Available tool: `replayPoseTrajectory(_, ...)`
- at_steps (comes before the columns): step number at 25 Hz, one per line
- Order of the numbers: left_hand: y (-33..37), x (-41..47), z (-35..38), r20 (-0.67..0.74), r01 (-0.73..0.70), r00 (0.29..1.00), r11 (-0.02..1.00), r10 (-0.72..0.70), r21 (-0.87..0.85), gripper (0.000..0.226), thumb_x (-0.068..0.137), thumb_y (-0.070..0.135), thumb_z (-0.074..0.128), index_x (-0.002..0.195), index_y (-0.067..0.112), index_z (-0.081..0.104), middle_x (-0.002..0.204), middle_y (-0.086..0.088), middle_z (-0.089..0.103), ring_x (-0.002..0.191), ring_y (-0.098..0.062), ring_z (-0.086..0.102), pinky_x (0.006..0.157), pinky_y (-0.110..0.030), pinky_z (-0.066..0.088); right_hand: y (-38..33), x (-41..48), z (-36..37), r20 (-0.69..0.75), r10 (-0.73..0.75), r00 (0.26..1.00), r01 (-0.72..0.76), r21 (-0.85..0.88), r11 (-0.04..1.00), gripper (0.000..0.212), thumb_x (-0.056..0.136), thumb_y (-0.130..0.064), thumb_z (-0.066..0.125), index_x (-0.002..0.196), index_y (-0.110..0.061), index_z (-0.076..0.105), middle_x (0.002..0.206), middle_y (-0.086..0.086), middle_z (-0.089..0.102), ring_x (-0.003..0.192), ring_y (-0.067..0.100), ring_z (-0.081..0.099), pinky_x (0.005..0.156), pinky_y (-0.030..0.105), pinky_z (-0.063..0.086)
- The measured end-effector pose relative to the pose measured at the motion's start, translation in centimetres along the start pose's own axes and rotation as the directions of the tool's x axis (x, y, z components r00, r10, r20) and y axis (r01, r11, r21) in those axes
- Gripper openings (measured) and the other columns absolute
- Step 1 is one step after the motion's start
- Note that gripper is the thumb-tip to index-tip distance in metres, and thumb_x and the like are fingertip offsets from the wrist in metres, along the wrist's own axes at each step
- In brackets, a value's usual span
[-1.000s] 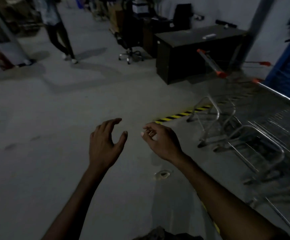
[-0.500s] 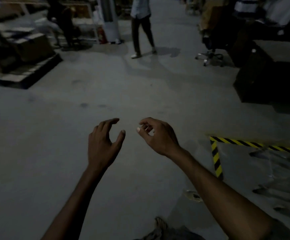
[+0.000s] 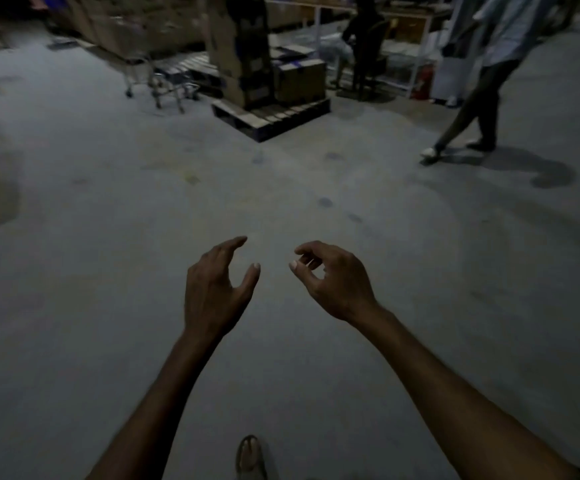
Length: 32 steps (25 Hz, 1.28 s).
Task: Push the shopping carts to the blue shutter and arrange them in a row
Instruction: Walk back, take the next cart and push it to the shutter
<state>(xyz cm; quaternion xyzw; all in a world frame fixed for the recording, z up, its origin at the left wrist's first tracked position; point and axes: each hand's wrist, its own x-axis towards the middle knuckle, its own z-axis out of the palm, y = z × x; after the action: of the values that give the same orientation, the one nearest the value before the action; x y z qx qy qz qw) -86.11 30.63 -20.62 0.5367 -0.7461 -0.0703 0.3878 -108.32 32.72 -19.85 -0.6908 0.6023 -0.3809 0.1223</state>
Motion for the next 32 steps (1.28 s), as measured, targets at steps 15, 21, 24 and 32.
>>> replayPoseTrajectory(15,-22.8,9.5,-10.1,-0.141,0.239,0.967,0.943,-0.210,0.231,0.059,0.093,0.048,0.061,0.147,0.030,0.046,0.144,0.005,0.055,0.130,-0.015,0.051,0.101,-0.039,0.040,-12.5,20.3,22.1,0.137,-0.259,0.956,0.240,0.139,0.961,0.036,0.093,-0.058,0.055,0.114,-0.030,0.066,0.094,-0.019,0.069,0.084,0.001,0.064,0.072,0.038,0.058)
replayPoseTrajectory(21,-28.9,12.7,-11.4,-0.199,0.356,0.928,0.905,-0.314,0.232,0.057,0.094,0.045,0.063,0.146,0.032,0.046,0.146,0.008,0.053,0.132,-0.011,0.047,0.100,-0.030,0.029,-15.0,26.1,28.4,0.196,-0.311,0.930,0.270,0.210,0.940,0.035,0.093,-0.058,0.056,0.113,-0.031,0.067,0.094,-0.020,0.069,0.084,0.001,0.064,0.072,0.037,0.057)
replayPoseTrajectory(24,-31.2,15.0,-11.0,-0.209,0.375,0.921,0.894,-0.329,0.246,0.057,0.093,0.046,0.063,0.146,0.032,0.046,0.146,0.008,0.053,0.132,-0.011,0.048,0.101,-0.030,0.030,-14.9,29.6,31.0,0.215,-0.334,0.918,0.286,0.227,0.931,0.036,0.093,-0.059,0.055,0.113,-0.032,0.066,0.094,-0.021,0.068,0.085,0.001,0.065,0.072,0.038,0.058)
replayPoseTrajectory(32,-38.3,26.2,-8.5,-0.277,0.353,0.920,0.896,-0.278,0.271,0.060,0.089,0.048,0.059,0.144,0.027,0.050,0.145,0.005,0.056,0.131,-0.019,0.053,0.103,-0.043,0.044,-12.9,42.2,35.4,0.212,-0.370,0.904,0.309,0.272,0.911,0.030,0.094,-0.055,0.060,0.111,-0.032,0.068,0.093,-0.017,0.071,0.084,0.000,0.065,0.071,0.034,0.056)
